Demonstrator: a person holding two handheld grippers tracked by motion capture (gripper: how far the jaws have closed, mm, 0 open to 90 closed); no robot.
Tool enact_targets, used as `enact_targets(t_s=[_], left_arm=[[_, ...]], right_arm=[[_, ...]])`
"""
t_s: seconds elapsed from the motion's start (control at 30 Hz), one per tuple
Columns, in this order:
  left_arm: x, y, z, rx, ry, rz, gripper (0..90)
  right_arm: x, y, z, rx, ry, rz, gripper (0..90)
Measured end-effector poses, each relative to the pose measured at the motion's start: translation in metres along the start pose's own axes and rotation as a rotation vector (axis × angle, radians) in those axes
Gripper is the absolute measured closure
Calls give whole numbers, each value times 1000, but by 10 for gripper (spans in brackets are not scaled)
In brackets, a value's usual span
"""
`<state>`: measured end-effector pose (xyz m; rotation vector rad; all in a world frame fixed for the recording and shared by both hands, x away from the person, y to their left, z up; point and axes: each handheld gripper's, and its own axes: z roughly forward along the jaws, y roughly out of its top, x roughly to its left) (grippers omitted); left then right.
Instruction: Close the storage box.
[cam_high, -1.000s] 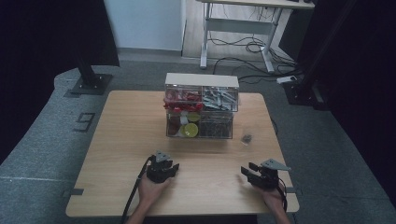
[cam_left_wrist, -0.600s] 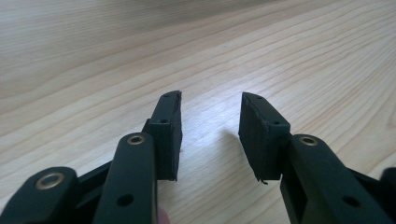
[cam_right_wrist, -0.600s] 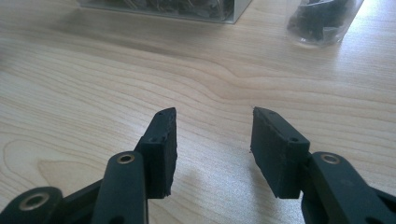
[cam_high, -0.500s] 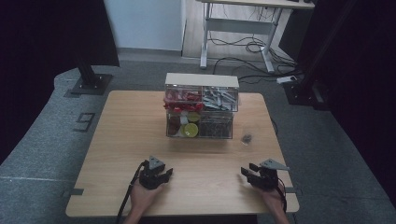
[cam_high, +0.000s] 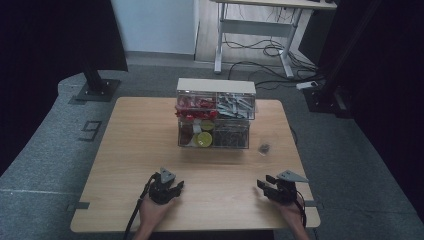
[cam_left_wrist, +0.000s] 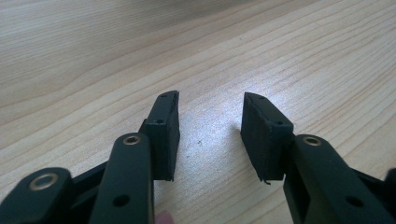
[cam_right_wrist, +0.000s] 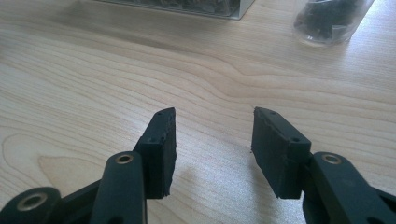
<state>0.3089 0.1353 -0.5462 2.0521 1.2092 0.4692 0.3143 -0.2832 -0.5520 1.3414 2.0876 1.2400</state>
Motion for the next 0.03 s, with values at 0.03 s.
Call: enact_targets(t_s=[0.03], left_arm=[[0,0,0,0,-2,-1,554]], right_arm=[[0,0,0,1,0,-1,489]])
